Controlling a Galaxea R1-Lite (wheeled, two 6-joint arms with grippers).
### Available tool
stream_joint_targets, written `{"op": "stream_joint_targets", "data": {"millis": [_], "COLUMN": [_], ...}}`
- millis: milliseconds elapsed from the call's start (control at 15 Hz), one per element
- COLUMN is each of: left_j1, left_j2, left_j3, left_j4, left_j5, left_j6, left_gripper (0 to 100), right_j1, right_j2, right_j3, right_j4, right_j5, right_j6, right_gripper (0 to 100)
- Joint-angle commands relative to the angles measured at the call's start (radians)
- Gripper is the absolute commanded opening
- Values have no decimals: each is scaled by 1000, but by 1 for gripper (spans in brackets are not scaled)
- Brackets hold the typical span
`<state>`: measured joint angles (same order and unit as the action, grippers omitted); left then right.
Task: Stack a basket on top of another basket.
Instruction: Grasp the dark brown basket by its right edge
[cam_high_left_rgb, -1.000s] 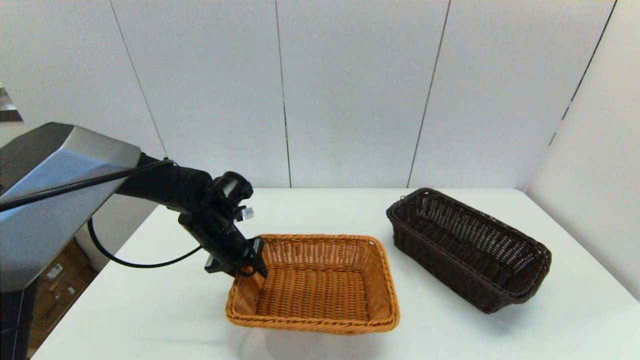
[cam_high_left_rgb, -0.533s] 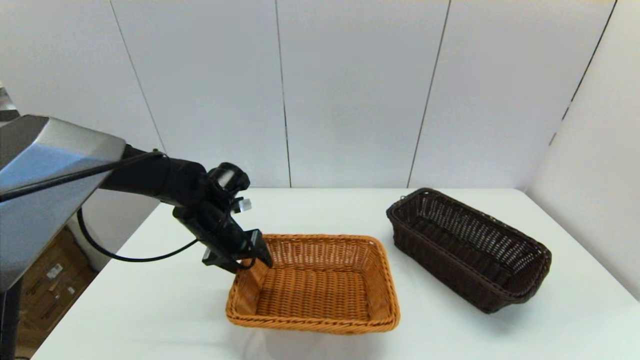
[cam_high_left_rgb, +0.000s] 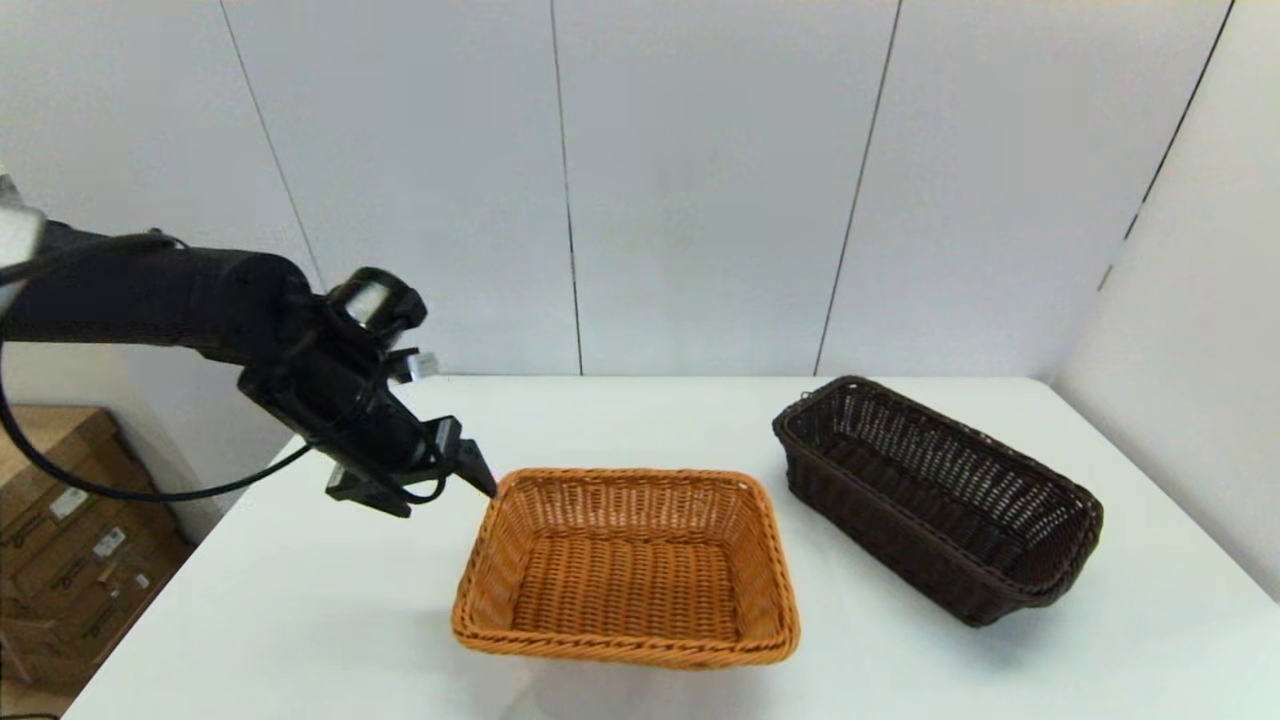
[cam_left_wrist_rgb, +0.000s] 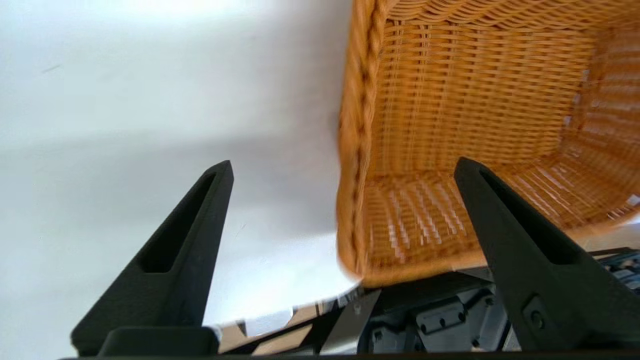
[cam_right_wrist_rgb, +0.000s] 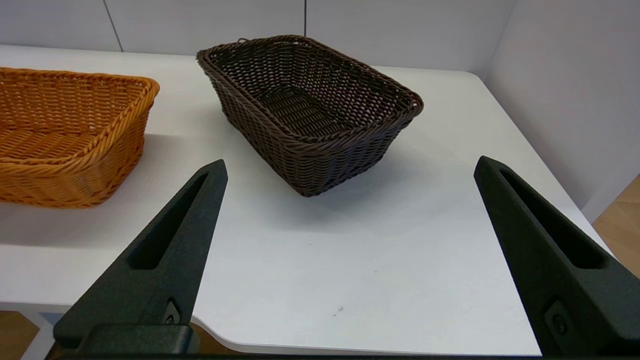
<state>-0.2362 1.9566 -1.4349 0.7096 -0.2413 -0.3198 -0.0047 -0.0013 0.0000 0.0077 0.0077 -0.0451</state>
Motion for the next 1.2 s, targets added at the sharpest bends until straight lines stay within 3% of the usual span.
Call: {"op": "stream_joint_targets", "data": {"millis": [67,333,867,1200], "left_j1": [103,229,230,232], "left_j2": [-206,-449,-1091,-1378], "left_j3": [19,177,499,597], "left_j4": [79,93,99,179], "left_j5": [-1,-10,2,2], "left_j6": [48,139,134,128], "left_gripper": [100,100,100,100], "right_j1": [0,0,0,0], "right_j2": [1,1,1,1], "right_j3": [0,0,0,0], "right_j4": [0,0,0,0], "right_j5": [0,0,0,0], "right_j6": [-1,1,1,1], "right_gripper": [100,100,100,100]}}
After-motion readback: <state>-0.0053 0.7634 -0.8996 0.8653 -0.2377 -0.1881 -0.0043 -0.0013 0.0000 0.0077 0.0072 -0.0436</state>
